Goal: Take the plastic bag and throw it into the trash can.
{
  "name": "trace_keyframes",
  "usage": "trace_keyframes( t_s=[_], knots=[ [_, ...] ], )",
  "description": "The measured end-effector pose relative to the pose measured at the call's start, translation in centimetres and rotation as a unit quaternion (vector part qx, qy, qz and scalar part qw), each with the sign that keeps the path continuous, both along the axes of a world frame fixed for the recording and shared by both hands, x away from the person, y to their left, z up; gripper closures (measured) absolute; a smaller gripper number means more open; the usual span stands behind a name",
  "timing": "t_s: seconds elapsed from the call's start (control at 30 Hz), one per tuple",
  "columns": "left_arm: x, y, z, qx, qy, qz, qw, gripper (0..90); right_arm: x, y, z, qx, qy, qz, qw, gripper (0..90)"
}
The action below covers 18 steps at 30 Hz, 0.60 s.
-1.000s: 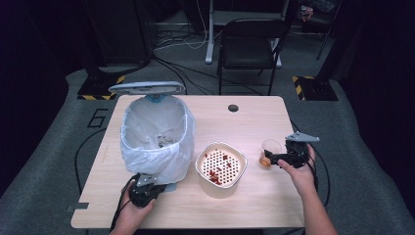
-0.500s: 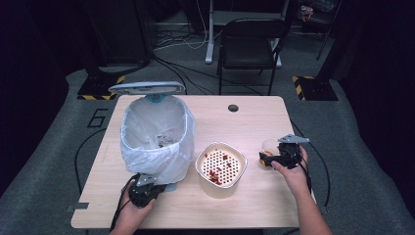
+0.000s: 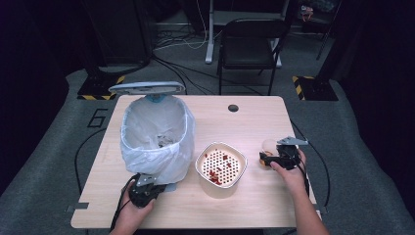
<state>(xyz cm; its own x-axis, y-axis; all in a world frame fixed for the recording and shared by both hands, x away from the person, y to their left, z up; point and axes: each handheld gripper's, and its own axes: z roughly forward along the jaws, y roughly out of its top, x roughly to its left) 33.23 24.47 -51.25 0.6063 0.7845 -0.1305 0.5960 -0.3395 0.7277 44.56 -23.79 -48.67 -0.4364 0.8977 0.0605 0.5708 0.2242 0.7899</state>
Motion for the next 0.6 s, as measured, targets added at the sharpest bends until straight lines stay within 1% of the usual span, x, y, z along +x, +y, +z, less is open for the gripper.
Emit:
trace_keyframes(
  t_s=[0.07, 0.17, 0.27, 0.3, 0.4, 0.6],
  knots=[
    [0.0, 0.0, -0.01, -0.001, 0.0, 0.0, 1.0, 90.0, 0.08, -0.02, -0.02, 0.001, -0.005, 0.006, 1.0, 18.4],
    [0.0, 0.0, -0.01, -0.001, 0.0, 0.0, 1.0, 90.0, 0.2, 0.16, -0.06, -0.004, -0.007, 0.007, 0.9999, 20.3],
    [0.01, 0.01, -0.01, -0.001, 0.0, 0.0, 1.0, 90.0, 0.29, 0.26, -0.07, -0.005, -0.011, 0.011, 0.9999, 26.8],
    [0.01, 0.01, -0.01, -0.001, 0.0, 0.0, 1.0, 90.0, 0.31, 0.27, -0.04, -0.003, -0.013, 0.014, 0.9998, 28.4],
    [0.01, 0.01, -0.01, -0.001, 0.0, 0.0, 1.0, 90.0, 0.31, 0.34, -0.01, -0.007, -0.018, 0.019, 0.9996, 32.7],
    [0.01, 0.01, -0.01, -0.002, 0.0, 0.0, 1.0, 90.0, 0.24, 0.5, 0.04, -0.016, -0.026, 0.034, 0.9989, 37.0]
  ],
)
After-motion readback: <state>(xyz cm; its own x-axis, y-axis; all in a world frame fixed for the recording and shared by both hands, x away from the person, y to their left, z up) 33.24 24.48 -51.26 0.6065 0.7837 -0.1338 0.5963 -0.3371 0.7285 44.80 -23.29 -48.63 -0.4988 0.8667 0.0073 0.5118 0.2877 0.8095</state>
